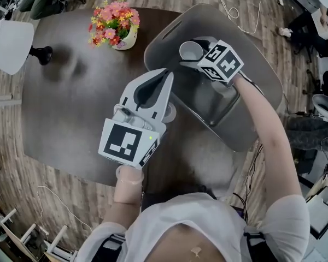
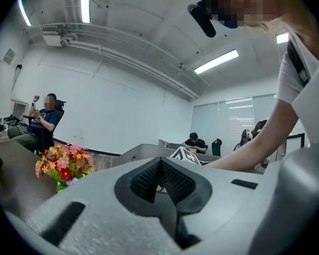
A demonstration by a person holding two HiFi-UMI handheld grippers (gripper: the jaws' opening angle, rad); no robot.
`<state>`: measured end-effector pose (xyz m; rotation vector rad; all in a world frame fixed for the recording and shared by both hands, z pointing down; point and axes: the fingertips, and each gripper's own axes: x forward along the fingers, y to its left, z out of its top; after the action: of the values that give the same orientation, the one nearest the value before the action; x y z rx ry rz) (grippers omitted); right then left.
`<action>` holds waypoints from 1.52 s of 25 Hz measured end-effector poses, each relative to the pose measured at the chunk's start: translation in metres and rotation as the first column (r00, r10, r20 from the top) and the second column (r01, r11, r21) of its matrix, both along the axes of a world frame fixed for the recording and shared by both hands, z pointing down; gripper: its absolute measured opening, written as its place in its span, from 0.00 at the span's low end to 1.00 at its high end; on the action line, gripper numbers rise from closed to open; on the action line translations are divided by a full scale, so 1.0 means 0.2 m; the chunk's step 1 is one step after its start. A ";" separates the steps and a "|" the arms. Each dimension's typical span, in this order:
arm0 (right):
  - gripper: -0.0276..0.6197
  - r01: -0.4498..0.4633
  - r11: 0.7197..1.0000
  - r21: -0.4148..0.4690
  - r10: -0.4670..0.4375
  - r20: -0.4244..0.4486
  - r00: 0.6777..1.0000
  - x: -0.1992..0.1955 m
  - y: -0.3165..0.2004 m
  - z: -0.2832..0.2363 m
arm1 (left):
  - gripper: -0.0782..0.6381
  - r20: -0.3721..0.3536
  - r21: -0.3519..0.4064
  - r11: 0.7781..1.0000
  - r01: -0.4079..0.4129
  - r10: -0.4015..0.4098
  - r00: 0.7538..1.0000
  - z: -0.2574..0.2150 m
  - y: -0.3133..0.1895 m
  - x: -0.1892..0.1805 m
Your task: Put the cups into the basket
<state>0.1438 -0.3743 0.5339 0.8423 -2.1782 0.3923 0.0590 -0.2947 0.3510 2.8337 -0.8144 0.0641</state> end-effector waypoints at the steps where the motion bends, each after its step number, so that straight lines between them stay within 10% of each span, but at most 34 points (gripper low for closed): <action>1: 0.62 0.004 1.000 -0.002 -0.004 -0.008 1.000 0.01 0.00 0.02 | 0.12 0.000 -0.002 1.000 0.003 -0.003 1.000 0.00 0.00 0.00; 10: 0.62 -0.092 0.995 -0.024 0.093 0.088 0.992 0.05 -0.08 0.05 | 0.12 -0.008 -0.014 1.000 0.001 -0.001 1.000 0.02 -0.01 0.00; 38: 0.62 -0.139 0.988 0.061 0.139 0.007 0.990 0.08 -0.08 -0.12 | 0.12 -0.014 -0.044 0.999 -0.013 0.012 1.000 0.02 0.07 -0.04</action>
<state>0.1605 -0.3908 0.5093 1.0322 -2.1503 0.3975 0.0512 -0.2815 0.3550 2.7949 -0.7823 0.0633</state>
